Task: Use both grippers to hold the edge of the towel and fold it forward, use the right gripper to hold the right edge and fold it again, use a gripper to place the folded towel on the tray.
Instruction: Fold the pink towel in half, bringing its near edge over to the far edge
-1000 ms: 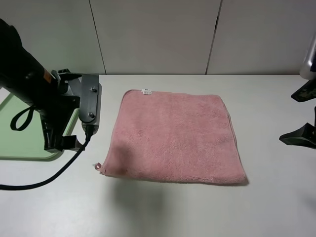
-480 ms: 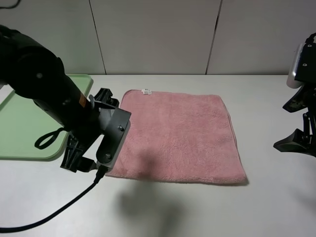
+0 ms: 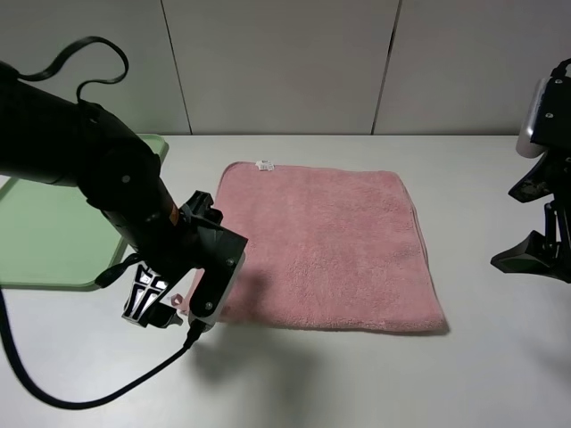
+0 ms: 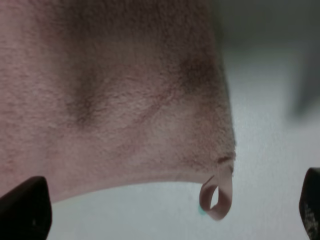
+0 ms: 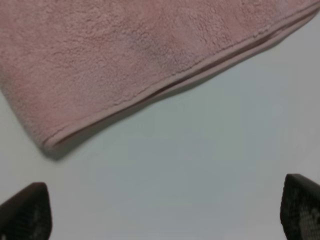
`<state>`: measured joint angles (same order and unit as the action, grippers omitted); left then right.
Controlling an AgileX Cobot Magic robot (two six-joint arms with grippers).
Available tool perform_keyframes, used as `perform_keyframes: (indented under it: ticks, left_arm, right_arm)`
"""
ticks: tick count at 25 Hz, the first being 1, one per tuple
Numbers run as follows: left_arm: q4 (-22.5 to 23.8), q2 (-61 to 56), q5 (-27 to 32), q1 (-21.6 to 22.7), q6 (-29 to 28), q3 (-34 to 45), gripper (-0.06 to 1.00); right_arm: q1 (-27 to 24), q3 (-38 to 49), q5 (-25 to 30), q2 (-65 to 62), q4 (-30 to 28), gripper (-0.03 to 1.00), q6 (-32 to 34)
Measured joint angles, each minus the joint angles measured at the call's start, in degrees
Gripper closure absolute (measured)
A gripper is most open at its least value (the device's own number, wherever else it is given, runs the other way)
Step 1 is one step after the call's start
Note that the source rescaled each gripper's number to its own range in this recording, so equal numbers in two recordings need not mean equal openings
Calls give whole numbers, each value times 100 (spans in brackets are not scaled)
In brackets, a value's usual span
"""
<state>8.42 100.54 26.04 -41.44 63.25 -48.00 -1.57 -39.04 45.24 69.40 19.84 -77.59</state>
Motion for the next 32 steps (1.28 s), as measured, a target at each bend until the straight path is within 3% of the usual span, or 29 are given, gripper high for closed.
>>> perform_keyframes:
  ticks: [18, 32]
  left_arm:
    - [244, 735, -418, 0, 16, -6, -5]
    - [256, 897, -344, 0, 27, -60, -4]
  right_arm:
    - [0, 0, -45, 11, 59, -3, 0]
    - [0, 20, 0, 264, 424, -3, -131]
